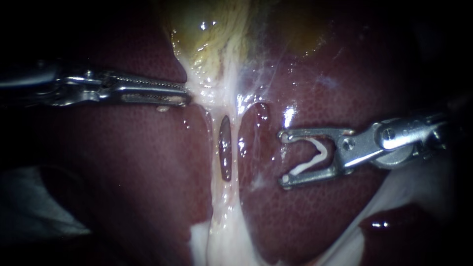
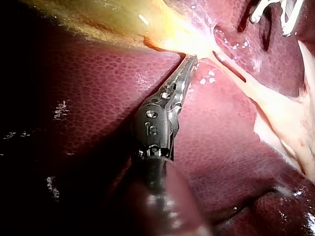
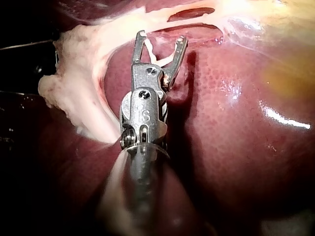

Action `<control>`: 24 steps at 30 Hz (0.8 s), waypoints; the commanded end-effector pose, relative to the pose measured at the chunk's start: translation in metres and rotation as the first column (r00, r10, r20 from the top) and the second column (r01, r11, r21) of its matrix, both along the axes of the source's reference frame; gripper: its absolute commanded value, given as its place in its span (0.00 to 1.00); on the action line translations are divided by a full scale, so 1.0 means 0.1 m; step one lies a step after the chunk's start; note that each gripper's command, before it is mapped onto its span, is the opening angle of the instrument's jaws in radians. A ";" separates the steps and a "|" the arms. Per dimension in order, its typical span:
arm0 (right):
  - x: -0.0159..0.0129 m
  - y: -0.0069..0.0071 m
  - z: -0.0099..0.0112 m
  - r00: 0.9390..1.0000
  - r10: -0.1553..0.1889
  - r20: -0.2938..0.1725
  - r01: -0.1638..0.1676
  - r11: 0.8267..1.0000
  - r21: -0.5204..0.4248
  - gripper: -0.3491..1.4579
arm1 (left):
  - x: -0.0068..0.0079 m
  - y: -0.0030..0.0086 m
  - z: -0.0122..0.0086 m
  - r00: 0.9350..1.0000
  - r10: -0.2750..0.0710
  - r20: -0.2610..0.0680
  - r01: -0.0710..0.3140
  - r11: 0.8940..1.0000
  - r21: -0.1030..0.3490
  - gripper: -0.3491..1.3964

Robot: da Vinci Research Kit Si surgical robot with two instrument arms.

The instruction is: Clipping first clip left tube

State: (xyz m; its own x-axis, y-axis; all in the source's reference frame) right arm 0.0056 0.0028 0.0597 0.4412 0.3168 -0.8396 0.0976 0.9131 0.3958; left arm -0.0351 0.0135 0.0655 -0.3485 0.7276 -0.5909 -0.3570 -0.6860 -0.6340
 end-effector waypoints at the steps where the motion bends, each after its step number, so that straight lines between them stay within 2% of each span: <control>1: 0.000 0.000 0.000 1.000 0.000 0.000 0.000 1.000 0.000 0.47 | 0.001 0.000 -0.003 1.000 0.001 0.001 -0.001 1.000 0.000 0.00; 6: 0.000 0.000 0.000 1.000 0.000 0.000 0.000 1.000 0.000 0.47 | 0.007 0.001 -0.023 1.000 0.003 0.005 -0.003 1.000 0.009 0.00; 9: 0.000 0.000 0.000 1.000 0.000 0.000 0.000 1.000 0.000 0.47 | 0.016 0.008 -0.045 1.000 0.007 0.007 -0.007 1.000 0.021 0.00; 12: 0.000 0.000 0.000 1.000 0.000 0.000 0.000 1.000 0.000 0.47 | 0.028 0.016 -0.068 1.000 -0.019 0.023 0.018 1.000 0.025 0.00; 16: 0.001 0.000 0.000 1.000 0.001 0.000 -0.001 1.000 0.000 0.47 | 0.039 0.022 -0.089 0.999 -0.029 0.030 0.029 1.000 0.009 0.00; 24: 0.021 -0.007 -0.001 1.000 -0.019 -0.016 0.020 1.000 0.012 0.47 | 0.036 0.019 -0.089 0.999 -0.031 0.027 0.031 0.999 0.007 0.00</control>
State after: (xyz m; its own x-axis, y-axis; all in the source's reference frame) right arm 0.0082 0.0019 0.0595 0.4319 0.3158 -0.8449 0.1264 0.9063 0.4033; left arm -0.0315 0.0155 0.0565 -0.3090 0.7424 -0.5944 -0.3602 -0.6698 -0.6493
